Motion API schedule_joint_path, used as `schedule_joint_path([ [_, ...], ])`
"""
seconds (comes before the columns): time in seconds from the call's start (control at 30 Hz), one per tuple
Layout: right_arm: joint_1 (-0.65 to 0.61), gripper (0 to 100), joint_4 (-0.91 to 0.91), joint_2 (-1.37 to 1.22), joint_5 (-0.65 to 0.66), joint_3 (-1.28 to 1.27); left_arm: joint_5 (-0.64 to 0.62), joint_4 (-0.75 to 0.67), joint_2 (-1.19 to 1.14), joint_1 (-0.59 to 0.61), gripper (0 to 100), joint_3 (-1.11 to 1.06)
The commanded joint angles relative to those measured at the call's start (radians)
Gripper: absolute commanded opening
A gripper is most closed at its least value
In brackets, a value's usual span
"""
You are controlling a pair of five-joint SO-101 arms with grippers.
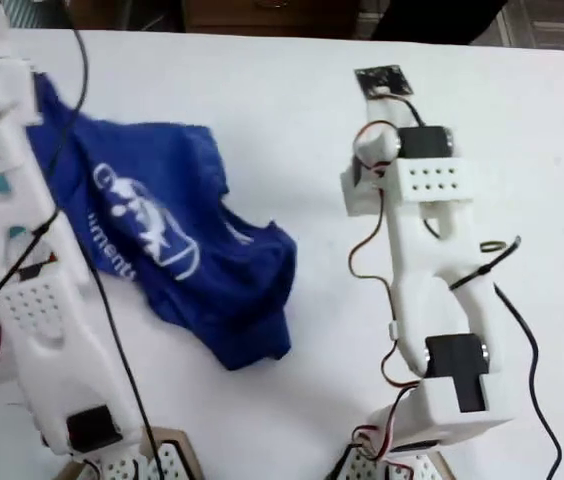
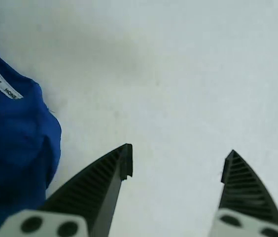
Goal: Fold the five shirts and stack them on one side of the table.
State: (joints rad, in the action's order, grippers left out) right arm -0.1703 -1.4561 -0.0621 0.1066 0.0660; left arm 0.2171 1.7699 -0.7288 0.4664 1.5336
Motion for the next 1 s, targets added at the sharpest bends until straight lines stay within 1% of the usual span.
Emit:
schedule_joint_path([
  [0.0, -0.059, 28.6, 0.036, 0.047, -0.049, 0.009, 0.084, 0.023, 0.14, 0.012, 3, -0.259],
  [0.13, -0.137, 28.6, 0.076, 0.045, -0.044, 0.003, 0.158, 0.017, 0.278, 0.012, 3, -0.68],
  [0.2, -0.182, 28.8, 0.12, 0.044, -0.034, 0.005, 0.187, 0.014, 0.351, 0.012, 3, -0.854],
  [0.27, -0.217, 28.9, 0.173, 0.019, 0.0, 0.006, 0.216, 0.005, 0.417, 0.012, 3, -0.984],
  [0.37, -0.268, 28.9, 0.205, -0.096, 0.008, 0.046, 0.232, -0.015, 0.506, 0.023, 3, -1.112],
  [0.47, -0.321, 28.9, 0.162, -0.262, 0.006, 0.173, 0.226, -0.018, 0.582, 0.043, 3, -1.161],
  [0.6, -0.384, 28.9, 0.018, -0.449, 0.005, 0.499, 0.224, -0.015, 0.646, 0.091, 3, -1.173],
  [0.67, -0.395, 28.9, -0.031, -0.536, 0.005, 0.678, 0.222, -0.02, 0.652, 0.12, 3, -1.168],
  [0.77, -0.395, 28.9, -0.05, -0.688, 0.005, 0.891, 0.222, -0.012, 0.652, 0.152, 3, -1.171],
  [0.9, -0.404, 29.1, -0.05, -0.894, 0.003, 1.074, 0.222, 0.009, 0.658, 0.181, 3, -1.173],
  [0.97, -0.418, 31.7, -0.05, -0.977, -0.041, 1.152, 0.222, 0.009, 0.657, 0.183, 3, -1.175],
])
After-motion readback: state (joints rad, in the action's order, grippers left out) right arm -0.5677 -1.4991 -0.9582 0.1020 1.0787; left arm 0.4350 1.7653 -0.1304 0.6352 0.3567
